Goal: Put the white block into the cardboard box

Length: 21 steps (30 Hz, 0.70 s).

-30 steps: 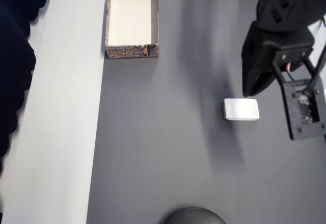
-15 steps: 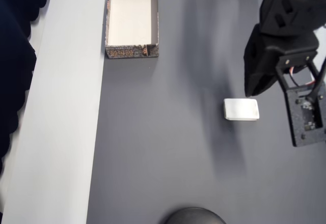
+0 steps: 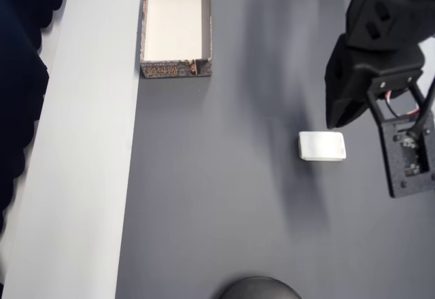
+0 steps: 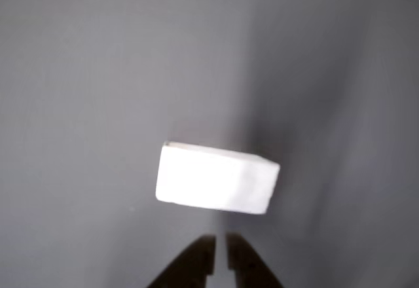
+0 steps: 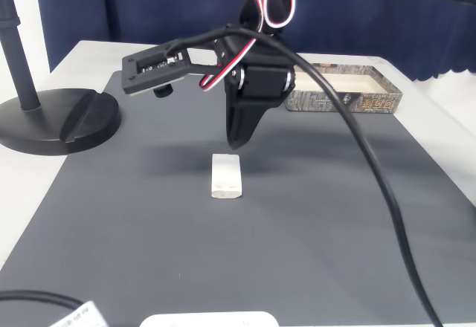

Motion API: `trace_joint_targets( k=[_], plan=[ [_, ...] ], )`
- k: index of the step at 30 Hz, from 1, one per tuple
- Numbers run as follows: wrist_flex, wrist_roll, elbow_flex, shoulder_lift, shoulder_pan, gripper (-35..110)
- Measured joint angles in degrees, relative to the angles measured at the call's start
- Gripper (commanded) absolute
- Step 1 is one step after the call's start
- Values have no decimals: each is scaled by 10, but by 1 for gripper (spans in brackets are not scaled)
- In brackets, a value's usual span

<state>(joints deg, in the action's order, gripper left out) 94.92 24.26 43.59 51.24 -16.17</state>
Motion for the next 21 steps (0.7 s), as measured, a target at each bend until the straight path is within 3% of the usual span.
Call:
trace_joint_targets(
  k=[21],
  plan=[
    [0,7,-39,-31,0,-2]
  ],
)
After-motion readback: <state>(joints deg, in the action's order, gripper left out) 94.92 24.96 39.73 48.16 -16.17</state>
